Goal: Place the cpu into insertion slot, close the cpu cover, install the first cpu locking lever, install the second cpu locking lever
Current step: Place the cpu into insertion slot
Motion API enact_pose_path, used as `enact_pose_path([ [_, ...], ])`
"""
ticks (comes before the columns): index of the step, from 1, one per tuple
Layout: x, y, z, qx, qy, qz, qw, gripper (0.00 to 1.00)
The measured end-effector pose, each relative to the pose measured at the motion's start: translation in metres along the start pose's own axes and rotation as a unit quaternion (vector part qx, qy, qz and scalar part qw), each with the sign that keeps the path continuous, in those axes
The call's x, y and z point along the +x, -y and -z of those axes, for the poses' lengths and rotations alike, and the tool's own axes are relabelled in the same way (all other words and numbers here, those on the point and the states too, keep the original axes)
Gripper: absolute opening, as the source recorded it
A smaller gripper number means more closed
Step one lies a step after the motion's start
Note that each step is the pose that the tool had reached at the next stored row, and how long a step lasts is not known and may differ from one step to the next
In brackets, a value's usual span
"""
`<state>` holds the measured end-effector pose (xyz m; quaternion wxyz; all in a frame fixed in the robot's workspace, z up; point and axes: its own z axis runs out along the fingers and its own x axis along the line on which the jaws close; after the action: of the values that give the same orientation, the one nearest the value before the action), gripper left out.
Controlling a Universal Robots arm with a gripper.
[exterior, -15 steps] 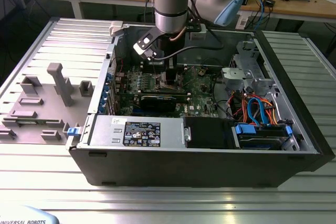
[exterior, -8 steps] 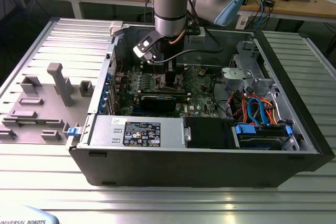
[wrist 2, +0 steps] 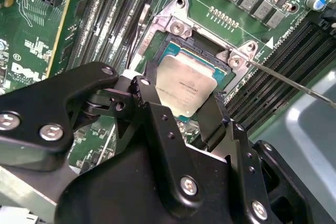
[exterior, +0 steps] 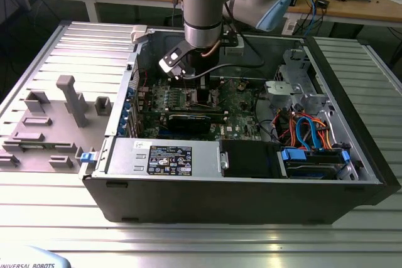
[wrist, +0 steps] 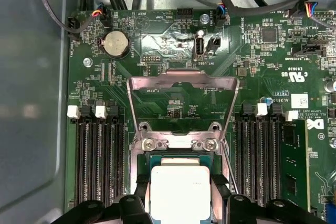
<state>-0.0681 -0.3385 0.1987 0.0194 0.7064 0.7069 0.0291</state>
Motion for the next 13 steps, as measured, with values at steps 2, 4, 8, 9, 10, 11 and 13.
enact_pose_path([
  [2,-0.0001,0.0002,-0.0018,0.0000,-0.0001,0.000,1.0000,0.54],
  [4,0.0000,0.0002,-0.0021,-0.0001,-0.0001,0.000,1.0000,0.54],
  [8,0.0003,-0.0001,0.0008,-0.0006,-0.0009,0.000,1.0000,0.54],
  [9,0.0002,-0.0001,0.0016,-0.0002,-0.0004,0.000,1.0000,0.54],
  [10,0.0001,0.0000,0.0017,-0.0002,-0.0004,0.000,1.0000,0.54],
  [11,0.0001,0.0002,0.0017,-0.0002,-0.0004,0.000,1.0000,0.54],
  [13,0.0002,0.0002,0.0015,-0.0001,-0.0003,0.000,1.0000,0.54],
])
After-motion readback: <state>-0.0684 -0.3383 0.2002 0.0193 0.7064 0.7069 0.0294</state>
